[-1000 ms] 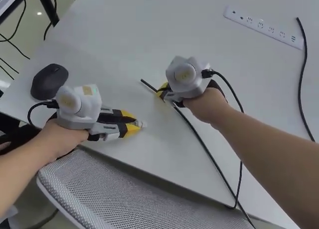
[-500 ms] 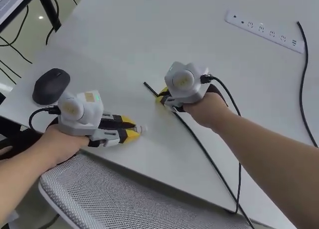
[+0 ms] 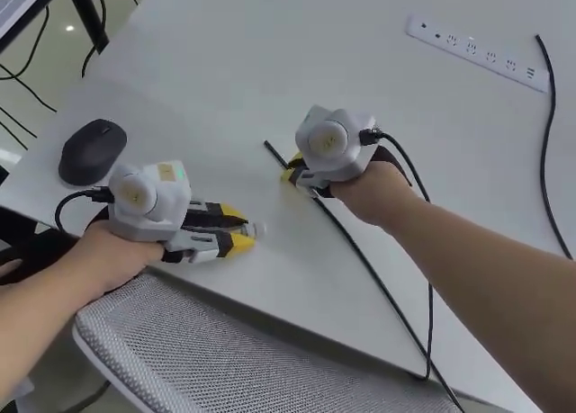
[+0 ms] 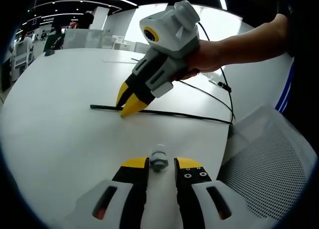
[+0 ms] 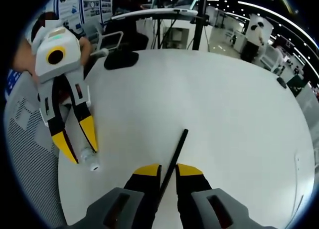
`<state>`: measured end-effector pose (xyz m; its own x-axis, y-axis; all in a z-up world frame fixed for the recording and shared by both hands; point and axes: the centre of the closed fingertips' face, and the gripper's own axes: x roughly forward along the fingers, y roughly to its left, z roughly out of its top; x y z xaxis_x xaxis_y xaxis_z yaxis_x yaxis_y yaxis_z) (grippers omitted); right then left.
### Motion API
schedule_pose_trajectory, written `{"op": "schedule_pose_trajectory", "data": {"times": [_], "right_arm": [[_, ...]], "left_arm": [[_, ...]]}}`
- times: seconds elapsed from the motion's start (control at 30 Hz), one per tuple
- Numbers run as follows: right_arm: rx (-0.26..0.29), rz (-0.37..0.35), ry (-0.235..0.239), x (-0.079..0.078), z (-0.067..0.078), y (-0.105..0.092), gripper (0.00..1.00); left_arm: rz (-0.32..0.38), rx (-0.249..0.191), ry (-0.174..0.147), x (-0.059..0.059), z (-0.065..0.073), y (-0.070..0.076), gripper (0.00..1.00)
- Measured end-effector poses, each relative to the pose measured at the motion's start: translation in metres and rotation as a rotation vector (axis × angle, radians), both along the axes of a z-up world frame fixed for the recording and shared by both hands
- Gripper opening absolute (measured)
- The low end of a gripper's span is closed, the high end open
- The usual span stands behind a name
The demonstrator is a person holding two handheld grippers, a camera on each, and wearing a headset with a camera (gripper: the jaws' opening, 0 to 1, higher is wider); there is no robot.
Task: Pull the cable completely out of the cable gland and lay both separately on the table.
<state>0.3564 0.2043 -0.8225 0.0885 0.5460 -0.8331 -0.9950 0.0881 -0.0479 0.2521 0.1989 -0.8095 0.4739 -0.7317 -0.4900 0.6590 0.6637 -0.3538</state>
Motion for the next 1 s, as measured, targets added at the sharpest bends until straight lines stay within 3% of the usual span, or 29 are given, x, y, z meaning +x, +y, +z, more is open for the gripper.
{"op": "schedule_pose_trajectory", "data": {"times": [0.2, 0.47, 0.63, 0.73, 0.83, 1.0], "right_arm": [[0.0, -0.01, -0.01, 0.001, 0.003, -0.003, 0.14], [0.048, -0.073, -0.024, 0.008, 0.028, -0.013, 0.19], [0.062, -0.119, -0.02, 0.01, 0.037, -0.025, 0.22], [0.113, -0.17, 0.006, 0.009, 0.05, -0.031, 0.29], [0.138, -0.2, -0.001, 0.01, 0.061, -0.038, 0.33], [0.233, -0.27, 0.025, 0.007, 0.087, -0.048, 0.36]], "left_arm": [[0.011, -0.001, -0.002, 0.0, 0.001, 0.002, 0.24], [0.047, -0.049, 0.0, 0.001, 0.011, 0.008, 0.3], [0.051, -0.053, -0.003, 0.001, 0.018, 0.006, 0.33], [0.049, -0.061, 0.019, 0.0, 0.019, 0.005, 0.37], [0.045, -0.065, 0.013, 0.0, 0.023, 0.003, 0.37], [0.038, -0.065, 0.008, 0.0, 0.032, 0.001, 0.39]]}}
